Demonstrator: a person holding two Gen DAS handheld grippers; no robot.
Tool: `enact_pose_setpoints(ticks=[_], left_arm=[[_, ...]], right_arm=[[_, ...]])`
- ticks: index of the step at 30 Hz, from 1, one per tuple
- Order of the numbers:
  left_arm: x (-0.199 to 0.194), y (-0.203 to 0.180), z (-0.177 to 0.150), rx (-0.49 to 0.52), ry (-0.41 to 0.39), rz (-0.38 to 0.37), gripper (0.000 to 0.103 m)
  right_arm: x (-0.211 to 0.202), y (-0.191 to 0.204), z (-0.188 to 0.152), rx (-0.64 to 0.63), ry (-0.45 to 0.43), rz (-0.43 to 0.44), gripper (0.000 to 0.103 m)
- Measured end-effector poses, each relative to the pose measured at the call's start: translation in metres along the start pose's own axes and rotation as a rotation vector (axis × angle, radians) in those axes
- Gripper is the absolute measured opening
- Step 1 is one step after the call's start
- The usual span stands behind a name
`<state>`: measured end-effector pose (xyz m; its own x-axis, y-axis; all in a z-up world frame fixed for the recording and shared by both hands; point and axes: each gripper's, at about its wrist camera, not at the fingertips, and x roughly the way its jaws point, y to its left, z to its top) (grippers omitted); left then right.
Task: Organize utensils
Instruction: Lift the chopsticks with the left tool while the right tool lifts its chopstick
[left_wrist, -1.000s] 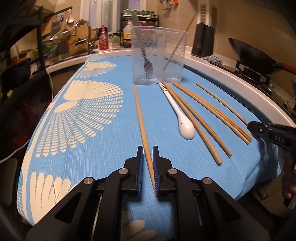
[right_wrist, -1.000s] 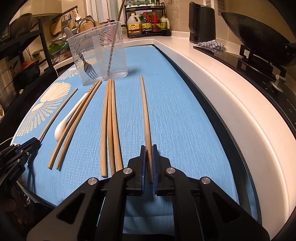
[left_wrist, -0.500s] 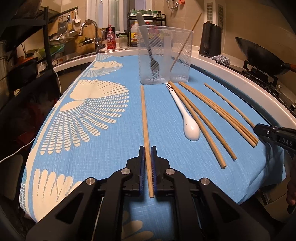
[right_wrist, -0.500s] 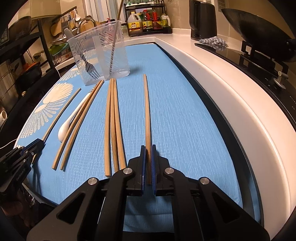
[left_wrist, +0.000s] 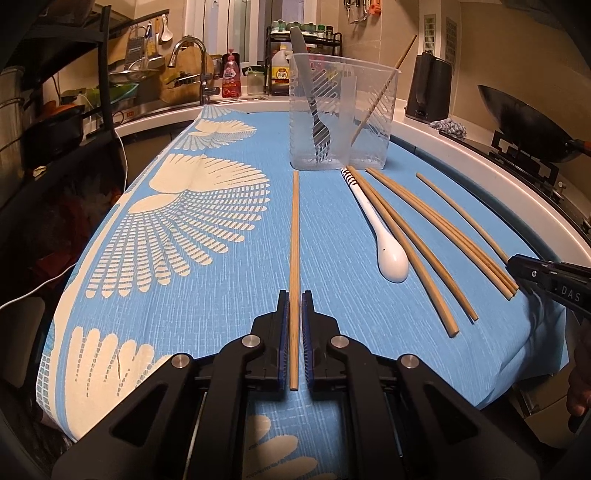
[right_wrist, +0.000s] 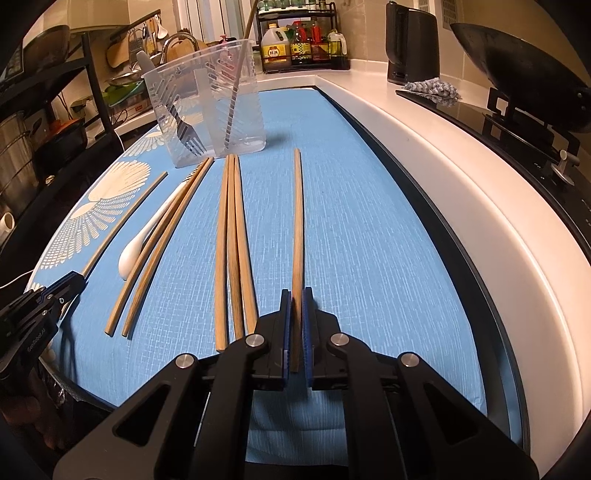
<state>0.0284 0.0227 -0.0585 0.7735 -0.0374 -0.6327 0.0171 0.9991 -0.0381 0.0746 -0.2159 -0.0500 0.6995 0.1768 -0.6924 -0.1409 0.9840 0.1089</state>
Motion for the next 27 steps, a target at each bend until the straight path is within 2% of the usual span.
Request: enact_pose_setpoints(ticks=[27], left_arm=[[0.0018, -0.0002, 0.0021, -0.004, -0.002, 0.006, 0.007]], right_arm=[[0.0013, -0.001, 0.002, 0.004, -0.002, -0.005, 0.006]])
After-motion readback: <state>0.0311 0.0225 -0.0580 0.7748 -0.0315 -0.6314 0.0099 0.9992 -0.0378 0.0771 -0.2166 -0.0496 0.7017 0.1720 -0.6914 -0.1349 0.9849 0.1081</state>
